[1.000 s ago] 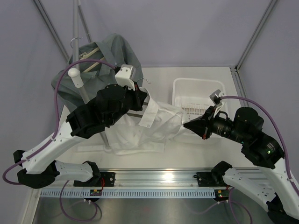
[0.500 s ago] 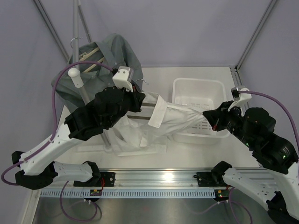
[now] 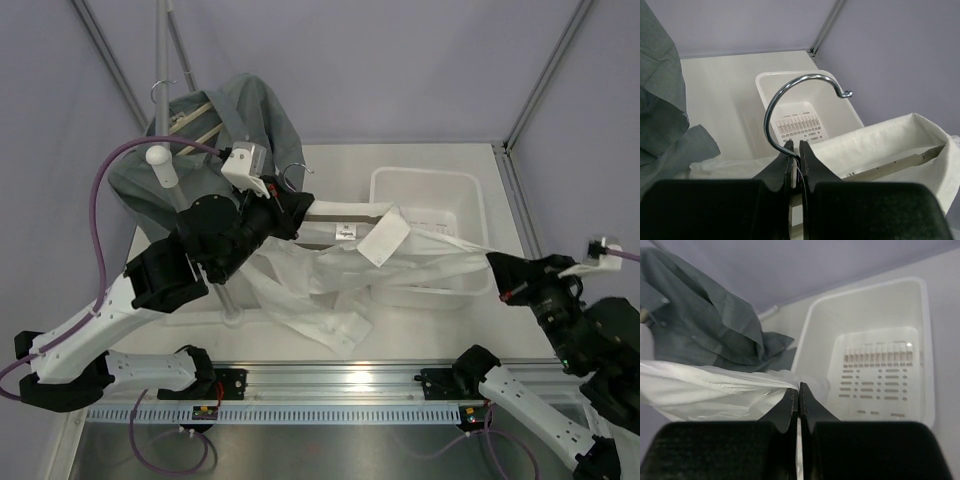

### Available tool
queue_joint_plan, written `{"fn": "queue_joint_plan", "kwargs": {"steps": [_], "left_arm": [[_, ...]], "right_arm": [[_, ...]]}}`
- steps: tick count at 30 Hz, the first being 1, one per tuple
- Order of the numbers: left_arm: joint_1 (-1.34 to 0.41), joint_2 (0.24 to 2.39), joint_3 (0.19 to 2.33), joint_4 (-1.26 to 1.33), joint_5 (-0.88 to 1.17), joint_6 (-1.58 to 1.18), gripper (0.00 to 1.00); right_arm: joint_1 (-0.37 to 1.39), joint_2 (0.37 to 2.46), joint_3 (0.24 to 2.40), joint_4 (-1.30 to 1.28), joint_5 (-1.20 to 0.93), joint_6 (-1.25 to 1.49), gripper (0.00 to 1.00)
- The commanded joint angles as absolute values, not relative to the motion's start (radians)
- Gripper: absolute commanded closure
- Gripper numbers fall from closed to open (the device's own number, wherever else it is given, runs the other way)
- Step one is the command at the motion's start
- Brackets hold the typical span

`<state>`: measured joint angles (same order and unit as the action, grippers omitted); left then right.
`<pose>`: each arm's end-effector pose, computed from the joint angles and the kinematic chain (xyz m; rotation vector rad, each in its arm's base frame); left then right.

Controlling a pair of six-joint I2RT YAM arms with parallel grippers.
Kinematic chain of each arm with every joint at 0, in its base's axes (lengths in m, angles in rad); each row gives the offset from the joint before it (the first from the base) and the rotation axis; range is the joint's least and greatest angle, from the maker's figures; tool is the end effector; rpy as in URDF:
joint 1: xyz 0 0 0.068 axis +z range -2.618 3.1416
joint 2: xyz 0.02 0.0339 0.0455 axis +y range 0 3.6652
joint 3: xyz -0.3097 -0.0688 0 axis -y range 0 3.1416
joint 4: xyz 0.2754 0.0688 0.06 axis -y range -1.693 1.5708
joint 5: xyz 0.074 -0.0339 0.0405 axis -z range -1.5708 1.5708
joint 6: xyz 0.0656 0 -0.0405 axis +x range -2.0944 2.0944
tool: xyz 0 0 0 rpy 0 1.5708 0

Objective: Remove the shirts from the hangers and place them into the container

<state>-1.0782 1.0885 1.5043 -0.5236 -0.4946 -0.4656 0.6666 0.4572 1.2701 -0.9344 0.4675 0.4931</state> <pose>0.1386 -0.1924 0.5398 0.1435 1.7154 -0.7473 0.0335 -0.0112 0.4754 0.2054 1.6892 0.4760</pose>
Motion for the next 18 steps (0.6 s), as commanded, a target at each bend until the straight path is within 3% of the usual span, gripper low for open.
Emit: {"fn": "queue_joint_plan", "kwargs": {"steps": [1,5,10,14,18], "left_arm": [[-1.04,0.976,1.488,-0.453,-0.802,-0.333,1.0],[-1.039,1.04,1.52,-0.416,-0.867,-0.281,1.0],[-1.039,1.141,1.585,-0.436,-0.908,-0.242,1.0],[-1.039,1.157,1.605,-0.442,-0.861,-0.262,1.0],[-1.039,1.164,1.661,-0.486,-0.842,-0.298,1.0]], "right_arm": [[0.641,0.214,1.211,-0.831,0.717,0.444,1.0],[0.641,0.083,1.141,-0.669,0.413,0.33,1.0],[0.641,0.206,1.255,-0.833,0.243,0.281,1.0],[0.643,0.256,1.238,-0.929,0.244,0.322,1.0],[0.643,0.412,1.148,-0.968,0.036,0.357,1.0]]}}
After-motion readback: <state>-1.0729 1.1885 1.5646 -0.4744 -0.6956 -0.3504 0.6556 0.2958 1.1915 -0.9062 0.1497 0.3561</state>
